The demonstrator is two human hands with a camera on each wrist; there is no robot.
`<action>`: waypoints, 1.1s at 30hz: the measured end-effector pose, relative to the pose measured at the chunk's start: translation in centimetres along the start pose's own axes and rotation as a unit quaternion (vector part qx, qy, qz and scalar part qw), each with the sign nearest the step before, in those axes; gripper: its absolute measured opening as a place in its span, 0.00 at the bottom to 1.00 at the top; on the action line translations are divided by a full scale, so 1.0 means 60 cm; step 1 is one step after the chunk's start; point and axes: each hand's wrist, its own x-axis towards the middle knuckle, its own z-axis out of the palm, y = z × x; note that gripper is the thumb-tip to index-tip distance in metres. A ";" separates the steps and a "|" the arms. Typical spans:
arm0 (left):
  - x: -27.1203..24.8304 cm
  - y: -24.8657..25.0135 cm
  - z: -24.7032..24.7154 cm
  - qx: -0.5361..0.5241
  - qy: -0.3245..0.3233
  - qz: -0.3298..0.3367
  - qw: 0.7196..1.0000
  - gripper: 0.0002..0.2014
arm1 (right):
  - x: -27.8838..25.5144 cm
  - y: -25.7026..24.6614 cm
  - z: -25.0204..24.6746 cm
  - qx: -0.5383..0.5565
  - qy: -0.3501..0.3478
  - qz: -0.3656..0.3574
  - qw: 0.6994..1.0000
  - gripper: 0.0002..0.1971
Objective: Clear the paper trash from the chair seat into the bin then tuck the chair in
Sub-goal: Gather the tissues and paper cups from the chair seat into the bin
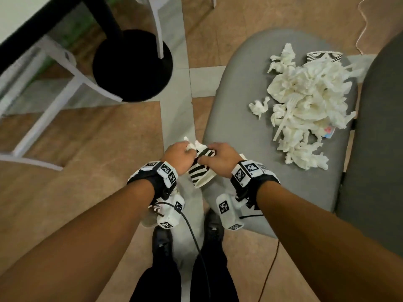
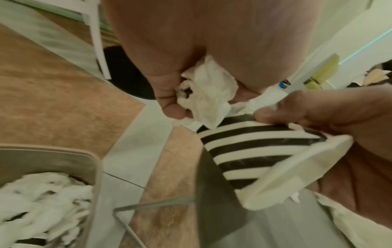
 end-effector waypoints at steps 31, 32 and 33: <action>-0.059 -0.428 -0.007 -0.156 -0.016 -0.240 0.958 0.14 | 0.074 0.020 0.370 0.011 -0.114 0.097 0.989 0.08; -0.057 -0.412 -0.016 -0.138 -0.016 -0.229 0.963 0.14 | 0.063 0.006 0.349 0.032 -0.114 0.090 0.989 0.05; -0.051 -0.395 -0.024 -0.129 -0.013 -0.221 0.966 0.14 | 0.056 0.000 0.325 0.053 -0.111 0.087 0.989 0.05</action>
